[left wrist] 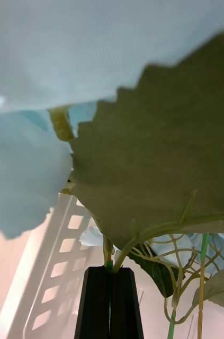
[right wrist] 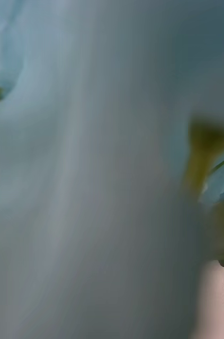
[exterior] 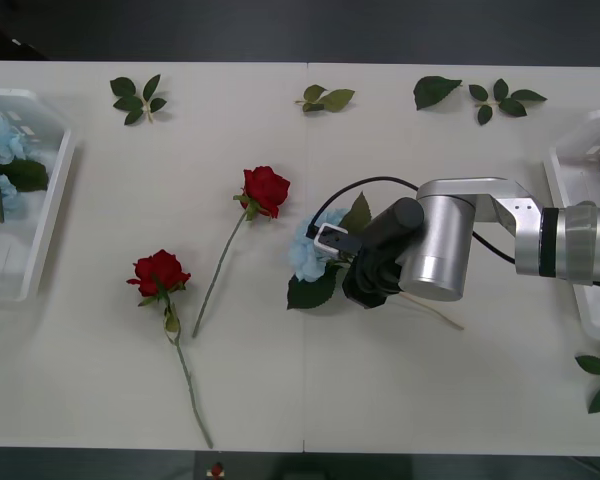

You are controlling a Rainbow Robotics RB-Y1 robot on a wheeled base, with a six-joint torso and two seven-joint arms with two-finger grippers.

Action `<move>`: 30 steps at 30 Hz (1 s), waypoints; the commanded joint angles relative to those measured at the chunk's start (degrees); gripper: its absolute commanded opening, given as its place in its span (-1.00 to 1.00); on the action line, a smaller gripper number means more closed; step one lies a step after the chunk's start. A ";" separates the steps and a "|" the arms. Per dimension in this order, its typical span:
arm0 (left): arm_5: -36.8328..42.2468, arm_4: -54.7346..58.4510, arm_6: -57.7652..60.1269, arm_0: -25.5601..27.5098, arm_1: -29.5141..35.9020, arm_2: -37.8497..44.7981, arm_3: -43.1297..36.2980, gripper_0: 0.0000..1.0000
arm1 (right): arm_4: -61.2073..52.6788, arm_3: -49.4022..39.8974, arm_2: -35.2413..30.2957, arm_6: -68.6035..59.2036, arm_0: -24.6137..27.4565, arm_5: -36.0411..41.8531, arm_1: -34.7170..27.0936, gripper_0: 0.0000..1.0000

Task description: Put the red flowers into the right box and the blue flowers into the left box

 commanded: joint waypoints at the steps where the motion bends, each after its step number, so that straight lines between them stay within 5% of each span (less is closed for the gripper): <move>1: -0.67 0.22 -1.43 -0.59 1.64 0.33 -0.62 -0.99 | -0.44 -1.40 -0.94 -2.25 -0.32 -1.17 -1.36 -1.00; 6: -0.67 1.98 -2.05 -0.42 1.64 0.33 -0.62 -0.17 | -4.13 -6.06 -2.25 -2.25 -0.32 -4.07 -6.63 -1.00; 12: -0.23 4.97 -3.10 -0.33 1.72 0.33 -0.71 0.34 | -13.18 -13.18 -6.91 -1.90 -0.23 -7.32 -14.98 -1.00; 16: 8.82 10.24 -6.35 0.99 1.72 3.84 -7.21 0.74 | -20.47 -16.69 -12.27 -1.54 0.82 -7.41 -18.23 -1.00; 23: 28.51 22.11 -9.43 3.80 1.55 8.50 -30.15 0.85 | -30.41 -17.13 -26.51 1.71 3.55 -0.56 -17.26 -1.00; 30: 21.74 30.19 -8.55 3.71 -2.14 2.00 -34.19 1.00 | -38.32 -6.23 -44.44 15.33 4.78 17.81 -7.95 -1.00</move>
